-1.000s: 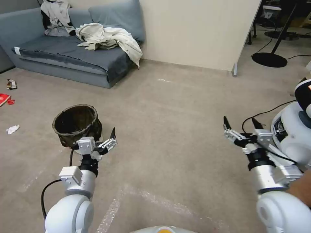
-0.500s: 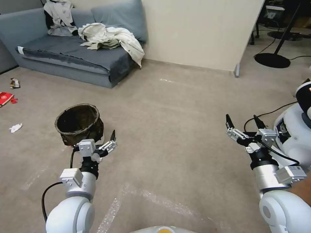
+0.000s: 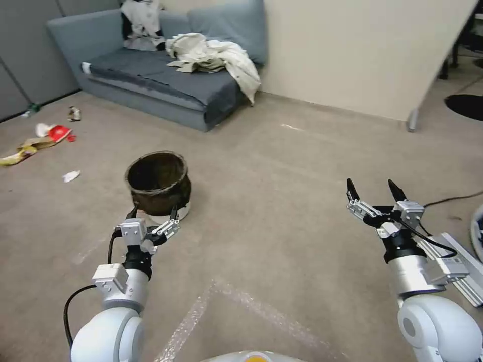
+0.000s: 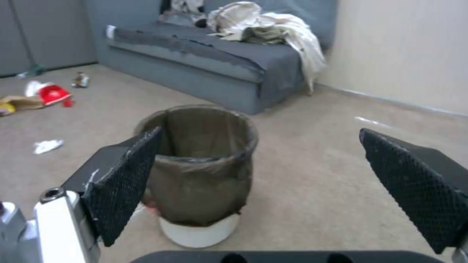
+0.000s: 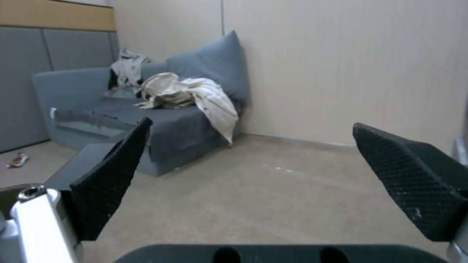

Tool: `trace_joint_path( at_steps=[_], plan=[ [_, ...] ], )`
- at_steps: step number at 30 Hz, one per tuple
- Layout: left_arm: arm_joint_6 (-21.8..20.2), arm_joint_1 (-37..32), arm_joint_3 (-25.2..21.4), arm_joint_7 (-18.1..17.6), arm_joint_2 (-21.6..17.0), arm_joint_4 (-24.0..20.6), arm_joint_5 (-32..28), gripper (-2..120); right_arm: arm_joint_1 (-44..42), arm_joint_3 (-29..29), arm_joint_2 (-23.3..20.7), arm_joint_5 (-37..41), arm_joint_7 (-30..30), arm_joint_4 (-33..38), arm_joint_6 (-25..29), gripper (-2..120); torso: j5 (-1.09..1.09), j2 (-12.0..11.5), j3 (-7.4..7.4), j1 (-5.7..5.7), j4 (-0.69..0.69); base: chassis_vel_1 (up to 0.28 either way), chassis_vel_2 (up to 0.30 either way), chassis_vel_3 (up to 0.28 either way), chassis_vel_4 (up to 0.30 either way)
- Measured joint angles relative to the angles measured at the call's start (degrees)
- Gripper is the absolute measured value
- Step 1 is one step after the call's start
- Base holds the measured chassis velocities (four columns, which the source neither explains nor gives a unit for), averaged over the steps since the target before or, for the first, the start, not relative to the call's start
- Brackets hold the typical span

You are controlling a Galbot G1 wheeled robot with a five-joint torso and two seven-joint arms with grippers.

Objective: Pick up the trash can from the floor.

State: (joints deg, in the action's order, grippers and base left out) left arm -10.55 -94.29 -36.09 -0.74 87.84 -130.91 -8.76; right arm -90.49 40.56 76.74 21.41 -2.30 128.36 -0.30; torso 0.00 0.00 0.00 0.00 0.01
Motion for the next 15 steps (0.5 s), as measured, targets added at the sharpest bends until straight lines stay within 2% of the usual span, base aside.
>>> trace_joint_path(
  at_steps=[15],
  plan=[
    [0.9, -0.2, 0.2, -0.5, 0.3, 0.2, 0.3, 100, 0.2, -0.2, -0.1, 0.3, -0.8, -0.6, 0.6, 100, 0.00, 0.0, 0.00, 0.00, -0.01, 0.033, 0.034, 0.034, 0.034]
  ],
)
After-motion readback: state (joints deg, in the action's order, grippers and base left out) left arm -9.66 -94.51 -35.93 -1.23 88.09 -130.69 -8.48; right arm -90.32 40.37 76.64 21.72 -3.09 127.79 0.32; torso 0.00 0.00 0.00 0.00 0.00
